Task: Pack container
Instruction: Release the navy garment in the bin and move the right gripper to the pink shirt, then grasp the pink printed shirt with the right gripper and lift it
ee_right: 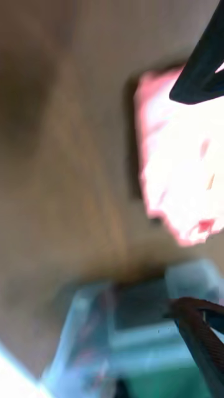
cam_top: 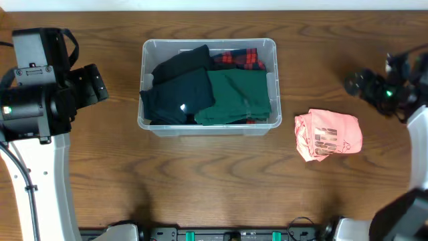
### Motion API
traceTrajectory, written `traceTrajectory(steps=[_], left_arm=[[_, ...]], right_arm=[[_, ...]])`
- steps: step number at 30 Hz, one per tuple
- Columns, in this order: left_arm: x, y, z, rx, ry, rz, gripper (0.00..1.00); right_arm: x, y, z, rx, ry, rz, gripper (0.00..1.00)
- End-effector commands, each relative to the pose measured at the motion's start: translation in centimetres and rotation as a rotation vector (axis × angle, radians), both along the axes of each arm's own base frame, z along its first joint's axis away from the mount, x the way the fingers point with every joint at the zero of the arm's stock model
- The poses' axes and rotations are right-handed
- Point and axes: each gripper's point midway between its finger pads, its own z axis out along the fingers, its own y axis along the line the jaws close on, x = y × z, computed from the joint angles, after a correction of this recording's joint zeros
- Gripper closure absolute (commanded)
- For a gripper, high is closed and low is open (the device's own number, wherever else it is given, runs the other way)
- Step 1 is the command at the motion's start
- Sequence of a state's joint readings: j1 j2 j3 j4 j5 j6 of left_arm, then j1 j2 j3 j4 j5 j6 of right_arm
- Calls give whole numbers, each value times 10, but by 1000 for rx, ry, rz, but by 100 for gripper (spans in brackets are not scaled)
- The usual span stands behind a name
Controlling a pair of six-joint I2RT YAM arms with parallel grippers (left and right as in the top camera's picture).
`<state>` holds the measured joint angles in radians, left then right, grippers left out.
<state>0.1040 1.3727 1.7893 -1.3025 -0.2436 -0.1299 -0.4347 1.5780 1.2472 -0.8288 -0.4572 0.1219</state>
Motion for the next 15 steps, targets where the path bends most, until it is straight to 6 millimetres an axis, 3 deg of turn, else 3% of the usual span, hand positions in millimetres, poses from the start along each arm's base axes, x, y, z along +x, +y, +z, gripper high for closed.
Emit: traceTrajectory(steps=[1, 8, 15], left_arm=[[-1, 4, 2, 16, 1, 8, 2], [-1, 4, 2, 16, 0, 8, 2], [-1, 4, 2, 16, 0, 8, 2]], right_arm=[[-13, -14, -32, 0, 62, 93, 2], [-41, -29, -97, 115, 265, 73, 2], [-53, -27, -126, 173, 349, 93, 8]])
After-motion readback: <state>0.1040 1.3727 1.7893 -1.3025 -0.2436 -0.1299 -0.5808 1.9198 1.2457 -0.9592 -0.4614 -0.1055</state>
